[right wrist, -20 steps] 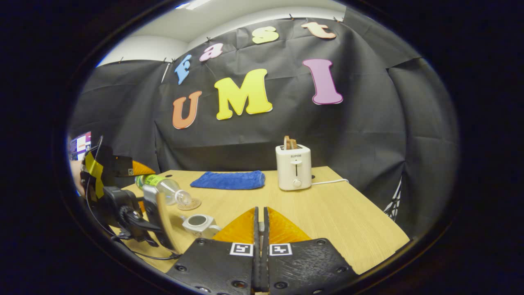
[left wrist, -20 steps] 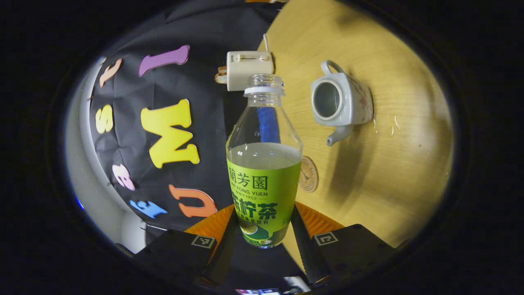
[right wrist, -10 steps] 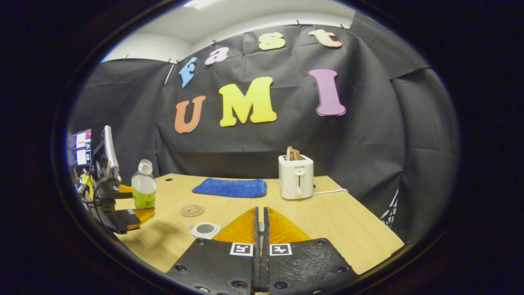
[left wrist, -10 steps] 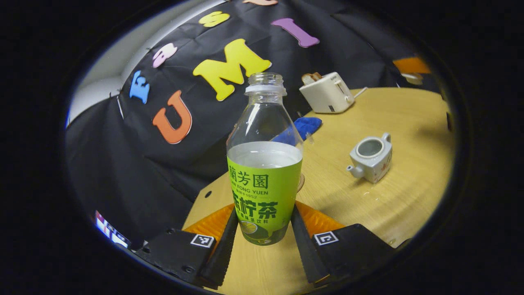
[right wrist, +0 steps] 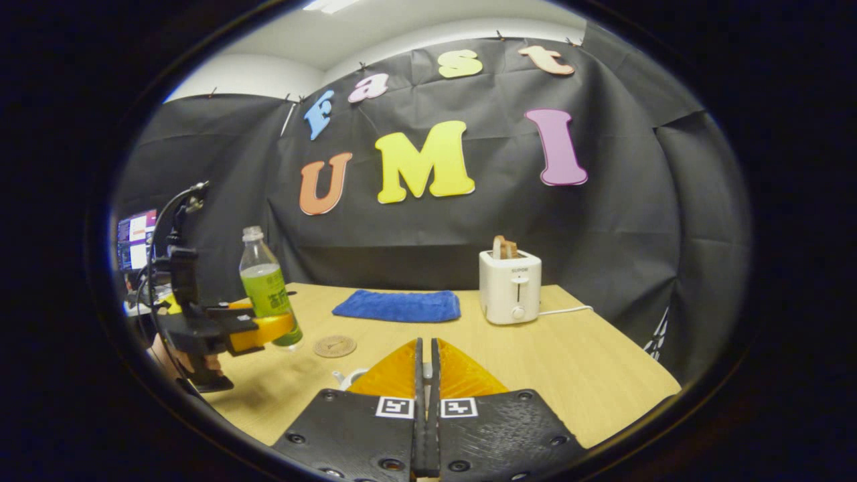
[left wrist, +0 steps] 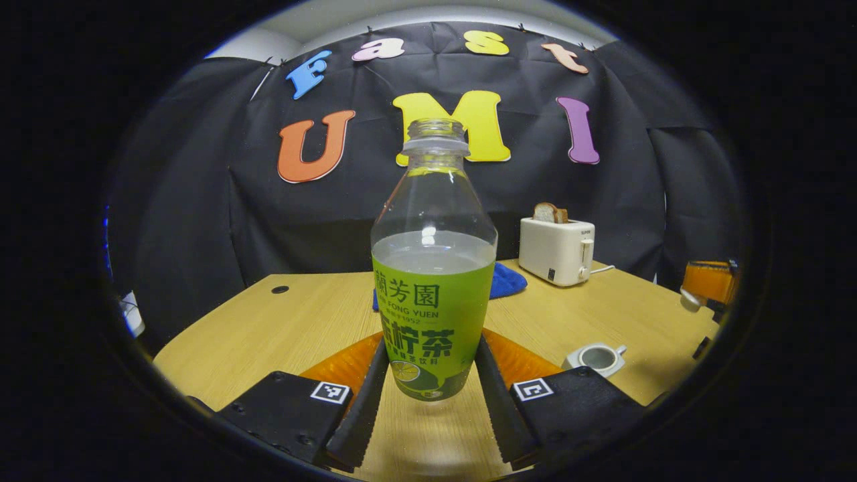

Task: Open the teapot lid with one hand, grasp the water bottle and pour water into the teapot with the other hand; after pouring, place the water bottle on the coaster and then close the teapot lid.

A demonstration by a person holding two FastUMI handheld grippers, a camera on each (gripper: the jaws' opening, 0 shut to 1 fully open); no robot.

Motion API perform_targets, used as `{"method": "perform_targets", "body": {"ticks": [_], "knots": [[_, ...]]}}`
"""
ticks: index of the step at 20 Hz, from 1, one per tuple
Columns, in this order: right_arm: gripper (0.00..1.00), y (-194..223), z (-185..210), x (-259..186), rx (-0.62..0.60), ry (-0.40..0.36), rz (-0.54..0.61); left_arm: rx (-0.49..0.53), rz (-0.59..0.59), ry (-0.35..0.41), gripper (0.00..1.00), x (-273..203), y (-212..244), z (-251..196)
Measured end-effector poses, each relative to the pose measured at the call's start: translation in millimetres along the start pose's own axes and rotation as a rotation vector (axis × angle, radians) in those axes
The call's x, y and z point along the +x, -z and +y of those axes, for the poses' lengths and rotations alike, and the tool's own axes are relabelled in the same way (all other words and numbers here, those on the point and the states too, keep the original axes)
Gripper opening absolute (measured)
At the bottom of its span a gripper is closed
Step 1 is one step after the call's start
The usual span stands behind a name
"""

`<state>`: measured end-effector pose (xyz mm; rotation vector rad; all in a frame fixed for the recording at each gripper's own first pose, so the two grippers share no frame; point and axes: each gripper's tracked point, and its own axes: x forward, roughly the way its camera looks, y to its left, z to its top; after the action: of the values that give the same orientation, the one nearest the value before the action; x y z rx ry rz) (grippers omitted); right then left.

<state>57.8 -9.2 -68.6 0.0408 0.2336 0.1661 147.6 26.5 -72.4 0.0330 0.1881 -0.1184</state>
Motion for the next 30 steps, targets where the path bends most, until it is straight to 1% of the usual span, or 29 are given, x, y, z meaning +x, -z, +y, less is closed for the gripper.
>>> {"method": "perform_targets", "body": {"ticks": [2, 6, 7, 8, 10, 13, 19, 27, 30], "knots": [[0.00, 3.0, 4.5, 2.5, -0.010, -0.004, 0.008, -0.021, 0.002, 0.014, 0.74, 17.1, -3.8, -1.4], [0.00, 9.6, 7.4, 9.7, -0.006, -0.007, 0.024, 0.028, -0.040, 0.012, 0.74, 46.1, -15.8, -2.5], [0.00, 10.5, 8.0, 10.7, -0.007, -0.006, 0.028, 0.037, -0.046, 0.017, 0.72, 52.1, -16.4, -4.9], [0.00, 13.0, 8.6, 10.9, -0.006, -0.007, 0.029, 0.040, -0.052, 0.020, 0.74, 57.0, -16.8, -6.6], [0.00, 17.6, 8.1, 12.0, -0.002, -0.005, 0.035, 0.042, -0.042, 0.035, 0.74, 69.4, -11.3, -11.1], [0.00, 23.2, 5.1, 15.4, 0.006, 0.000, 0.047, 0.047, -0.008, 0.035, 0.74, 82.7, 2.4, -11.0], [0.00, 30.4, 0.6, 24.6, 0.013, 0.003, 0.065, 0.002, 0.003, 0.033, 0.75, 93.1, 14.4, -9.9], [0.00, 34.6, 1.1, 24.7, 0.004, 0.007, 0.073, -0.023, 0.068, 0.042, 0.77, 98.6, 39.9, -11.9], [0.00, 35.8, 2.5, 23.8, 0.002, 0.007, 0.077, -0.028, 0.067, 0.042, 0.79, 97.4, 36.6, -13.1]]}}
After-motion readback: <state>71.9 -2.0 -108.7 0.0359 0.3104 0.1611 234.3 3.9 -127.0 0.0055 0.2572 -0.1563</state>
